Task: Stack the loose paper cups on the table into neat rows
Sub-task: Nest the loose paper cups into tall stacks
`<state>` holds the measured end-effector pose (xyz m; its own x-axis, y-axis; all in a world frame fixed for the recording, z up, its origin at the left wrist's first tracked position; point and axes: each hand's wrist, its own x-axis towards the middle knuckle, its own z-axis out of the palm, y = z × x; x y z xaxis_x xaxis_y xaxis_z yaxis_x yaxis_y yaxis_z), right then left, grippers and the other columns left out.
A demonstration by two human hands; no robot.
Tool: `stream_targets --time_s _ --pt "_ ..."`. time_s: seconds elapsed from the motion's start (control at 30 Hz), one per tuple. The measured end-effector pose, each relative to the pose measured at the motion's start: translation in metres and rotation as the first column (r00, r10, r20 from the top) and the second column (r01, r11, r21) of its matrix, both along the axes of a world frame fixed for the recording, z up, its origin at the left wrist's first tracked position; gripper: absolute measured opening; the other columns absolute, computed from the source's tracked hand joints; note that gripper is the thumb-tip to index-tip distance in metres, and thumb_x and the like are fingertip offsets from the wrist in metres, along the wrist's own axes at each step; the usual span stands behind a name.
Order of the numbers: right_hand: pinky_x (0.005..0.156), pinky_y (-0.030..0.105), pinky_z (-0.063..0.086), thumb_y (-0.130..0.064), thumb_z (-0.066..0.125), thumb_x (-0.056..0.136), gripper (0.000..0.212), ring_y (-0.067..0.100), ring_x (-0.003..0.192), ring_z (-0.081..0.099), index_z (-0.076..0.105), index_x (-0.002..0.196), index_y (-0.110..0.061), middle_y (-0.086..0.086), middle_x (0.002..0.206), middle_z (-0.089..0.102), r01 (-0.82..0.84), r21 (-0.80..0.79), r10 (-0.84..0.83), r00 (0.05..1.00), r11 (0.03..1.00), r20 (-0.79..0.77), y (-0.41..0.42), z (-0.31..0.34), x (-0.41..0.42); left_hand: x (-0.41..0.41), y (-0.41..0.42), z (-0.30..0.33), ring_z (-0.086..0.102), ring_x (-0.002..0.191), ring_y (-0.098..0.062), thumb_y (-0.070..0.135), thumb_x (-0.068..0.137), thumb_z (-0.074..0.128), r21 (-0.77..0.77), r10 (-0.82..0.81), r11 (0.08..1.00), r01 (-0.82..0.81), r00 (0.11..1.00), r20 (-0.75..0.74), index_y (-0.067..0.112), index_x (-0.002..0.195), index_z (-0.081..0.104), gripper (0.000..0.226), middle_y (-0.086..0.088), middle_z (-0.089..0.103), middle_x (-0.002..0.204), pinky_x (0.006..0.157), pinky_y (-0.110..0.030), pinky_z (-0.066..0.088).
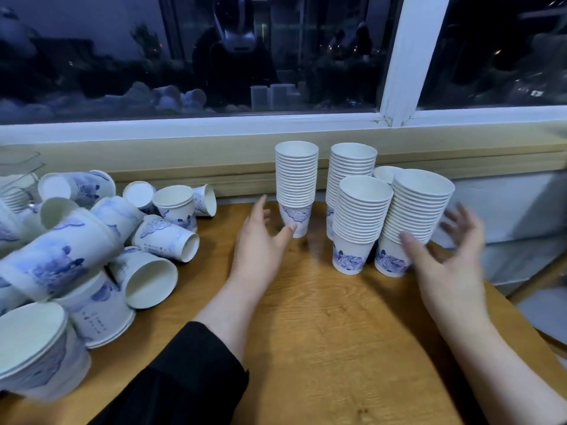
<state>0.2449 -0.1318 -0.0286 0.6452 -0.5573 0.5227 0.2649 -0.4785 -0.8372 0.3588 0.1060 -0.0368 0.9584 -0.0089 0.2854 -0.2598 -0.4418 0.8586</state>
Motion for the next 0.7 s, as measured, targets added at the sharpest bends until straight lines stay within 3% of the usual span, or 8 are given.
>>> stream_targets --time_s 0.07,0.13,0.2,0.27,0.37,0.53,0.6,0.7 --pt "0.091 0.044 0.048 -0.062 0.067 0.081 0.061 0.008 0.110 0.053 0.040 0.129 -0.036 -0.008 0.120 0.050 0.093 -0.043 -0.081 0.970 0.995 0.228 0.007 0.004 -0.007 -0.021 0.009 0.001 0.059 0.120 -0.010 0.035 0.089 0.074 -0.035 0.007 0.999 -0.005 0.999 0.054 0.029 0.145 0.047 0.063 0.003 0.062 0.129 0.105 -0.040 0.051" --pt "0.082 0.036 0.045 -0.055 0.062 0.089 0.040 0.010 0.094 0.053 0.046 0.119 -0.036 -0.005 0.106 0.049 0.060 -0.124 -0.016 0.946 0.990 0.325 0.022 0.007 -0.015 -0.044 0.021 0.003 0.064 0.108 -0.007 0.030 0.091 0.072 -0.053 0.008 0.999 -0.001 0.993 0.119 0.028 0.133 0.058 0.045 0.007 0.065 0.116 0.098 -0.039 0.055" --pt "0.081 0.031 0.043 -0.047 0.059 0.092 0.035 0.019 0.086 0.052 0.054 0.114 -0.020 0.004 0.103 0.050 -0.028 -0.254 0.107 0.947 0.967 0.303 0.047 0.007 -0.019 -0.071 0.035 0.006 0.066 0.100 -0.005 0.025 0.093 0.069 -0.055 0.014 0.998 -0.004 0.984 0.179 0.026 0.123 0.063 0.031 0.012 0.064 0.108 0.092 -0.034 0.056" --pt "0.081 0.024 0.041 -0.037 0.059 0.091 0.034 0.017 0.085 0.053 0.057 0.110 -0.009 0.001 0.101 0.052 -0.135 -0.380 0.231 0.947 0.915 0.222 0.077 0.005 -0.020 -0.095 0.051 0.009 0.065 0.097 -0.005 0.027 0.094 0.065 -0.048 0.032 0.999 -0.020 0.966 0.257 0.026 0.118 0.065 0.024 0.017 0.063 0.104 0.087 -0.029 0.056" --pt "0.082 0.016 0.041 -0.039 0.059 0.088 0.027 0.003 0.094 0.054 0.057 0.110 -0.023 -0.012 0.102 0.054 -0.325 -0.443 0.380 0.924 0.836 0.039 0.122 0.001 -0.018 -0.126 0.080 0.010 0.063 0.092 -0.002 0.032 0.094 0.059 -0.016 0.079 0.997 -0.078 0.924 0.375 0.022 0.114 0.066 0.024 0.015 0.064 0.100 0.082 -0.022 0.053" --pt "0.084 0.033 0.050 -0.053 0.056 0.085 0.036 0.007 0.096 0.058 0.056 0.115 -0.034 -0.023 0.109 0.053 -0.470 -0.295 0.460 0.882 0.832 -0.106 0.194 -0.005 -0.006 -0.167 0.118 0.023 0.062 0.098 -0.014 0.027 0.094 0.061 0.142 0.085 0.966 -0.215 0.788 0.610 0.014 0.113 0.067 0.024 0.003 0.066 0.105 0.090 -0.026 0.049" --pt "0.083 0.042 0.054 -0.057 0.057 0.081 0.040 0.009 0.097 0.060 0.052 0.117 -0.041 -0.023 0.112 0.054 -0.524 -0.147 0.513 0.852 0.839 -0.106 0.224 -0.005 -0.002 -0.178 0.132 0.036 0.061 0.103 -0.016 0.029 0.092 0.063 0.202 0.061 0.948 -0.245 0.764 0.642 0.018 0.115 0.065 0.026 0.003 0.064 0.110 0.094 -0.029 0.047" --pt "0.085 0.040 0.054 -0.057 0.057 0.080 0.045 0.006 0.096 0.061 0.049 0.123 -0.047 -0.024 0.120 0.055 -0.573 -0.001 0.571 0.816 0.819 -0.089 0.262 -0.002 0.001 -0.186 0.159 0.056 0.057 0.108 -0.015 0.037 0.090 0.061 0.248 0.124 0.904 -0.347 0.770 0.626 0.027 0.118 0.058 0.030 0.009 0.056 0.115 0.092 -0.033 0.045"
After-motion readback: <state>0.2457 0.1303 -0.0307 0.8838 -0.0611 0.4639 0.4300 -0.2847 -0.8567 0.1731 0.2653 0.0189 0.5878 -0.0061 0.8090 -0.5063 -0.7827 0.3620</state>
